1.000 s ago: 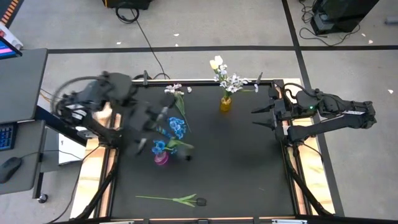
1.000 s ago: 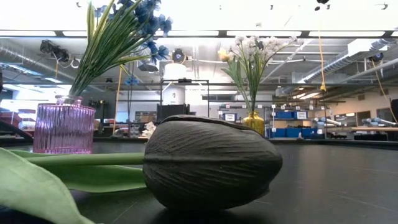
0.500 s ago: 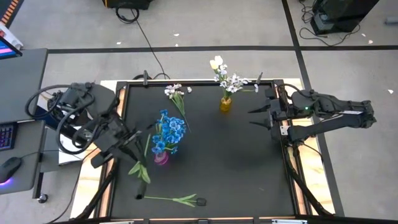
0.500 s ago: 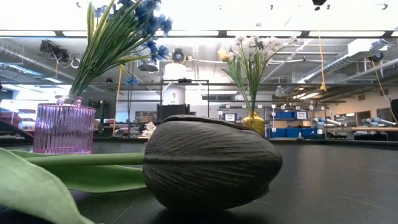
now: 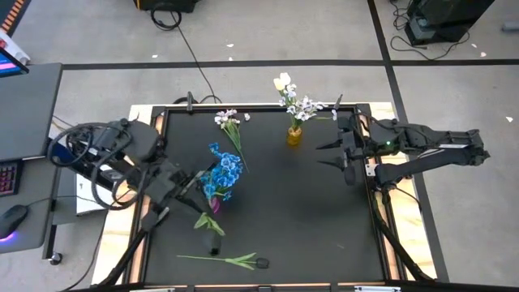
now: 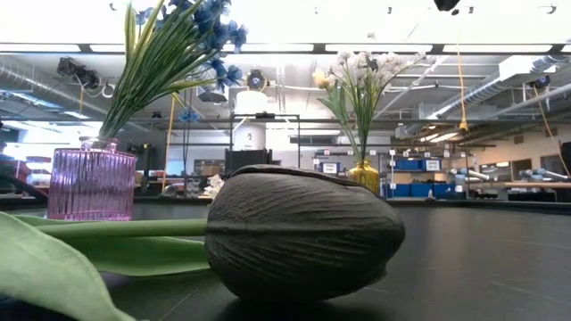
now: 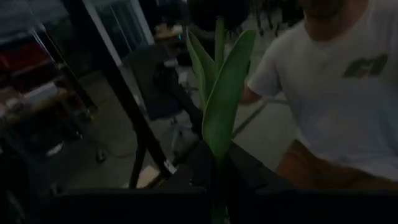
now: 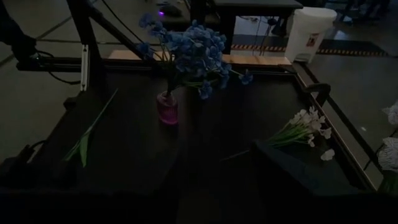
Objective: Sort flowers into vase by color
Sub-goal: Put the right black tulip into the violet vase
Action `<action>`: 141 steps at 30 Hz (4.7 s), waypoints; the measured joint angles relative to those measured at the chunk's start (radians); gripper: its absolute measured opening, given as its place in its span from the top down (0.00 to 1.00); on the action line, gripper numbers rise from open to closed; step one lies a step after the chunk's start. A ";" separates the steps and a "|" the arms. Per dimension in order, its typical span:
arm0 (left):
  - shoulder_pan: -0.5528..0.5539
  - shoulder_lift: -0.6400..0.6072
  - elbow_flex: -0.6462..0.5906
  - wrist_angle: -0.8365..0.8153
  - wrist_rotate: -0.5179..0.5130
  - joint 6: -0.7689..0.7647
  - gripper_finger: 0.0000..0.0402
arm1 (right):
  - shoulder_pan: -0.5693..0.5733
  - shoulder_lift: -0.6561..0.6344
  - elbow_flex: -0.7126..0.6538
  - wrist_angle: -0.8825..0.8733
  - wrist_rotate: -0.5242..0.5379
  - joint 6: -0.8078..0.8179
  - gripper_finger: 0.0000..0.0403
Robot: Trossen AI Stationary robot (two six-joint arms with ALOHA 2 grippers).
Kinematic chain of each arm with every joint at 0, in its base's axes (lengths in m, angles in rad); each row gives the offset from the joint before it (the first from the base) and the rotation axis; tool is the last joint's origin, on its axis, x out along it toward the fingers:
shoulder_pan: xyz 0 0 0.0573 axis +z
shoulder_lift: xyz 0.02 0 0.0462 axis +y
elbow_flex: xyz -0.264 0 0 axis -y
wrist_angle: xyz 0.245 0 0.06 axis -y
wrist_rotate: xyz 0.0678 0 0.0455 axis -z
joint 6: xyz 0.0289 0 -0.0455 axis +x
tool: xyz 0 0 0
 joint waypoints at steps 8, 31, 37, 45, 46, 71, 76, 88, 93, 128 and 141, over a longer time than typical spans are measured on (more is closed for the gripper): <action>-0.043 -0.006 -0.095 0.170 -0.082 -0.048 0.94 | 0.000 0.004 0.000 0.002 0.000 -0.009 0.53; -0.329 -0.392 -1.005 0.903 -0.371 0.012 0.94 | 0.000 0.004 0.000 0.013 0.000 0.013 0.53; -0.328 -0.550 -1.229 1.033 -0.416 0.009 0.94 | 0.000 0.004 0.000 0.015 0.002 0.040 0.53; -0.319 -0.707 -1.396 1.036 -0.527 0.001 0.94 | 0.000 0.004 0.000 0.048 0.002 0.060 0.53; -0.315 -0.718 -1.412 1.036 -0.528 -0.003 0.94 | 0.000 0.004 0.000 0.053 0.003 0.060 0.53; -0.210 -0.741 -1.708 1.343 -0.558 -0.063 0.94 | 0.000 0.004 0.000 0.067 0.035 0.061 0.53; -0.210 -0.741 -1.709 1.348 -0.567 -0.064 0.94 | 0.000 0.004 0.000 0.067 0.035 0.061 0.53; -0.210 -0.739 -1.709 1.286 -0.627 -0.110 0.94 | 0.000 0.004 0.000 0.067 0.035 0.061 0.53; -0.210 -0.739 -1.709 1.278 -0.626 -0.110 0.94 | 0.000 0.004 0.000 0.067 0.035 0.061 0.53; -0.211 -0.741 -1.708 1.220 -0.774 -0.176 0.65 | 0.000 0.004 0.000 0.031 0.033 0.090 0.53; -0.256 -0.839 -1.708 1.221 -0.785 -0.175 0.64 | 0.000 0.004 0.000 0.028 0.028 0.087 0.53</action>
